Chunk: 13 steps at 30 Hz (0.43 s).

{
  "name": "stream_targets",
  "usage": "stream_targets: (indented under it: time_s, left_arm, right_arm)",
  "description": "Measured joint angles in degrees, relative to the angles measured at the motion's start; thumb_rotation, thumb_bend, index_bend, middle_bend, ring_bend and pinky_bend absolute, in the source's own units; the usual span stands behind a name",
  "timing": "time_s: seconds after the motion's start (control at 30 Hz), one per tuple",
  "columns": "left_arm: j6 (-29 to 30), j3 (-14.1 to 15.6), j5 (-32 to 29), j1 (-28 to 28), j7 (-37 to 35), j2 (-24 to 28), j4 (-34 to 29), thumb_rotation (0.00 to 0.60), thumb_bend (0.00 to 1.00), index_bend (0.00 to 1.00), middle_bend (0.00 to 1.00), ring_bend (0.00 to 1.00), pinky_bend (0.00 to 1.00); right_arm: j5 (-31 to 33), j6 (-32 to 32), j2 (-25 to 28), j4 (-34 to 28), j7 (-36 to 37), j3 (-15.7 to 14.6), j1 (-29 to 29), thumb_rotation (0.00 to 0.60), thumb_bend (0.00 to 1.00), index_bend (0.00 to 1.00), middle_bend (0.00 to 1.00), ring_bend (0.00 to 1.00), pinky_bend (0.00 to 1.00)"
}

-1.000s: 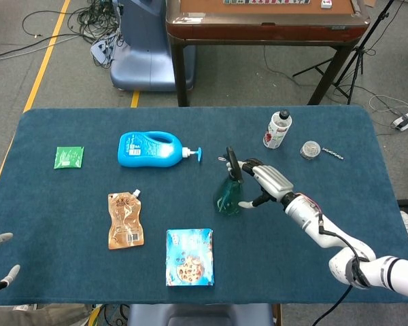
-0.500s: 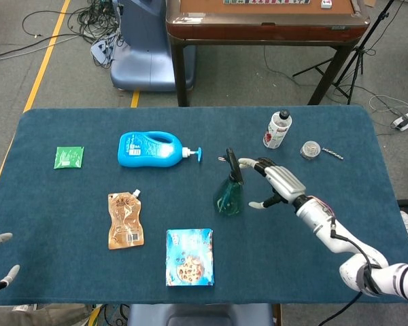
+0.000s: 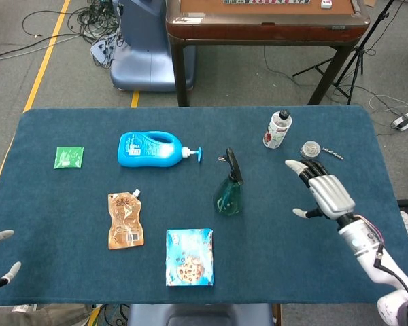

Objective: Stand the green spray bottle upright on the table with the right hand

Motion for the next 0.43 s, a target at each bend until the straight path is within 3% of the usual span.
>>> stream_targets:
  time_s: [0.2,0.43]
  left_arm:
    - [-0.6,-0.1,0.2,-0.6,0.6,-0.1,-0.5,0.6,0.26,0.27,0.02,0.05,0.03]
    - [-1.0,-0.3,0.6,-1.2,1.1,-0.1,-1.1,0.6,0.25,0.27,0.02,0.05,0.03]
  right_arm:
    - [-3.1,10.9,1.7,-3.6,-8.4,-3.5,-8.1,0.6,0.05,0.04,0.11,0.04,0.04]
    - [-8.5,21.9,2.9,-6.5,-13.2,-7.3,-17.3,0.6,0.05,0.04,0.11,0.04,0.04]
